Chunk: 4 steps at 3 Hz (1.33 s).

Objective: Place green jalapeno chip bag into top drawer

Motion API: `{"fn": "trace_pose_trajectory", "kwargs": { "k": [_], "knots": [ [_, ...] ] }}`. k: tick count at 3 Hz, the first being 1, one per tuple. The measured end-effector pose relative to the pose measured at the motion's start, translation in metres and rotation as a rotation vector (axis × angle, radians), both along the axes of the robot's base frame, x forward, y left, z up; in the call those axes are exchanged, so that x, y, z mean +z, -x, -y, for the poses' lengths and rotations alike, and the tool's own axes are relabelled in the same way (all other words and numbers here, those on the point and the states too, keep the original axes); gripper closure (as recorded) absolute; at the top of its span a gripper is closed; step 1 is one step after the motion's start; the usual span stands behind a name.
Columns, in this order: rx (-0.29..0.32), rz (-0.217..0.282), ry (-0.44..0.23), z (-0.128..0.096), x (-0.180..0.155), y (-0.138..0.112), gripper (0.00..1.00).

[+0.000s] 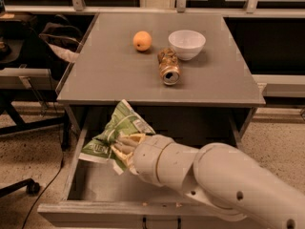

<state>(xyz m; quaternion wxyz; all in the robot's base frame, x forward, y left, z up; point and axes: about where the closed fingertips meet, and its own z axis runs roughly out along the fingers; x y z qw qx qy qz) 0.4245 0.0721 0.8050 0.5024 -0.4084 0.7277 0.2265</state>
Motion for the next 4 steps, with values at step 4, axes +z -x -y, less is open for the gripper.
{"fn": "trace_pose_trajectory", "kwargs": {
  "k": [4],
  "knots": [
    [0.162, -0.101, -0.048, -0.003, -0.078, -0.009, 1.0]
  ]
}}
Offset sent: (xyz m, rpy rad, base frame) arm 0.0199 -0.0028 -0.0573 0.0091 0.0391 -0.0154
